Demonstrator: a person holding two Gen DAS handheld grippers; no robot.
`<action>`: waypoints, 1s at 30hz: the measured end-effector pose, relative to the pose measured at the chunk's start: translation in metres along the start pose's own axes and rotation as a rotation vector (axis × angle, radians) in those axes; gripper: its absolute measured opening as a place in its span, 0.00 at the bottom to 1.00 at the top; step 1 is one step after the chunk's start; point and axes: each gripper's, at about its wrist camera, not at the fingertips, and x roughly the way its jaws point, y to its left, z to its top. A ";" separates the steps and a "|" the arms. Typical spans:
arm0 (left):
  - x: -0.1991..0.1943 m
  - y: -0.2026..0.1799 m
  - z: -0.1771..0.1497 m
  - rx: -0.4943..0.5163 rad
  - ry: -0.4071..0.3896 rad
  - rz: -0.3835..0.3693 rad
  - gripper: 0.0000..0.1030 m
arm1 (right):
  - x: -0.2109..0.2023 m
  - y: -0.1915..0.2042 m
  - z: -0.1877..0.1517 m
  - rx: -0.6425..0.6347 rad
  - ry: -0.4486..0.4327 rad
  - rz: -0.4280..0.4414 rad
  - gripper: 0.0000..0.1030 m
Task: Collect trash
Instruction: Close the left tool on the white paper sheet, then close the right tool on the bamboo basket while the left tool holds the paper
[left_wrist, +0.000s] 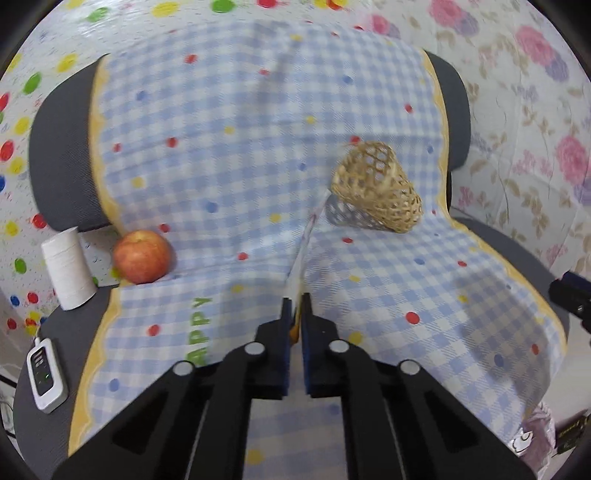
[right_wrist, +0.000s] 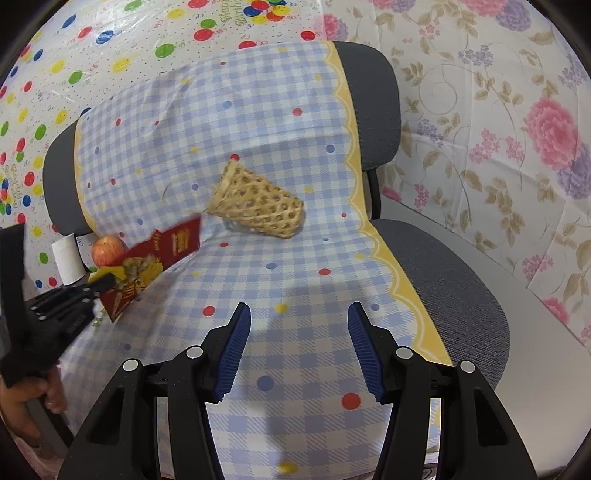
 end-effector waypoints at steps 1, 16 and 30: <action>-0.004 0.008 -0.002 -0.026 0.003 -0.008 0.00 | 0.000 0.004 0.000 -0.005 0.000 0.004 0.55; 0.016 0.033 -0.021 -0.062 0.058 -0.040 0.00 | 0.008 0.026 -0.002 -0.040 0.027 0.018 0.55; 0.023 0.046 0.002 -0.060 0.000 0.014 0.00 | 0.044 0.037 0.013 -0.081 0.038 0.006 0.63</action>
